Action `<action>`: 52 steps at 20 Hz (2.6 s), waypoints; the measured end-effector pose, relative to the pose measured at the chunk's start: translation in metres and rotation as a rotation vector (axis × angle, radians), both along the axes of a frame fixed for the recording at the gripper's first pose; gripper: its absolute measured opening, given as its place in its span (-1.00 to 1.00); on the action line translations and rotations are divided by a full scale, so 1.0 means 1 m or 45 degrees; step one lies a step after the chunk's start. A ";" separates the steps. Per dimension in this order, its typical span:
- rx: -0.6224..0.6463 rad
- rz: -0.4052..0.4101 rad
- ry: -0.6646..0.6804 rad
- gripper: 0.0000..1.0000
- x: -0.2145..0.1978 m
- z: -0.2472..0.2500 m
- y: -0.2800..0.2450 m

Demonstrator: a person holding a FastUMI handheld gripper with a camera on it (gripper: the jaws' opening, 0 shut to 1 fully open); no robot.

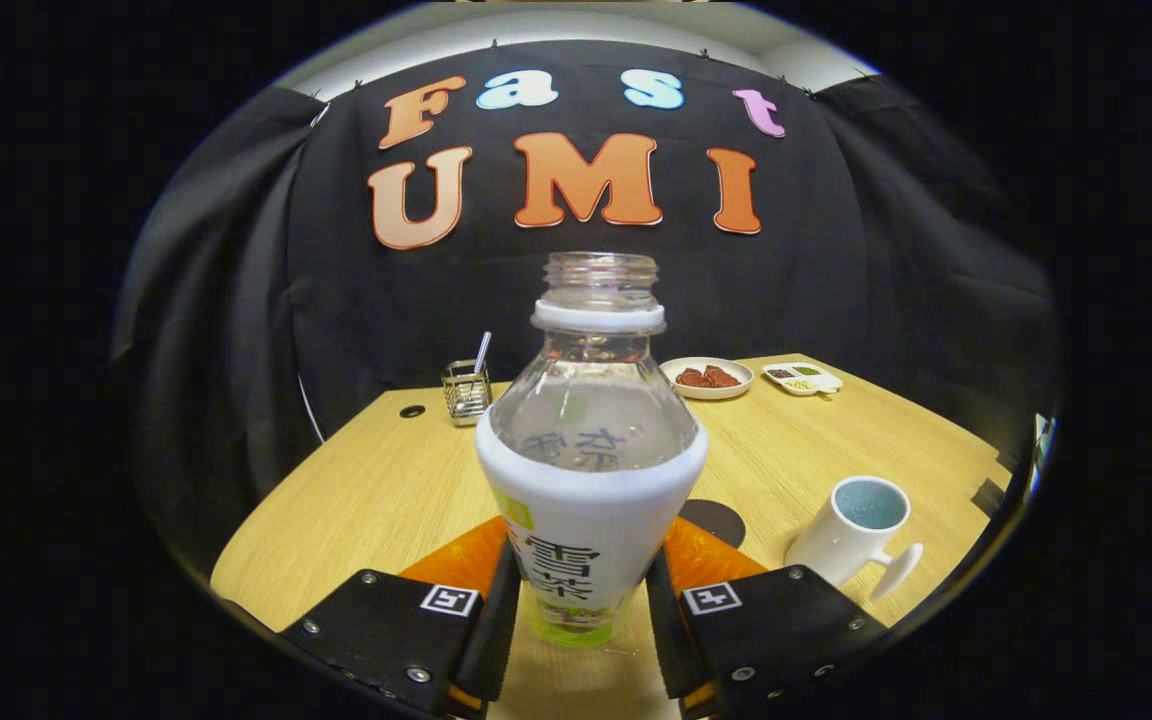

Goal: Take the bottle from table, then pour the juice into the cup, finally place the bottle on the coaster

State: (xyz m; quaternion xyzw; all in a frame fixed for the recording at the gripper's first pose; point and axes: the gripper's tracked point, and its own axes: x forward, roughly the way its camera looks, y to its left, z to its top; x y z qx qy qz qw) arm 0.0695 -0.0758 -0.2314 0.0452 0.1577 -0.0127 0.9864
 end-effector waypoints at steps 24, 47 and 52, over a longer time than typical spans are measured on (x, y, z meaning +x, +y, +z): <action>0.929 -0.144 -0.083 0.19 0.032 0.026 -0.025; 1.746 -0.301 -0.102 0.19 0.040 0.044 -0.066; 1.868 -0.320 -0.133 0.19 0.042 0.051 -0.072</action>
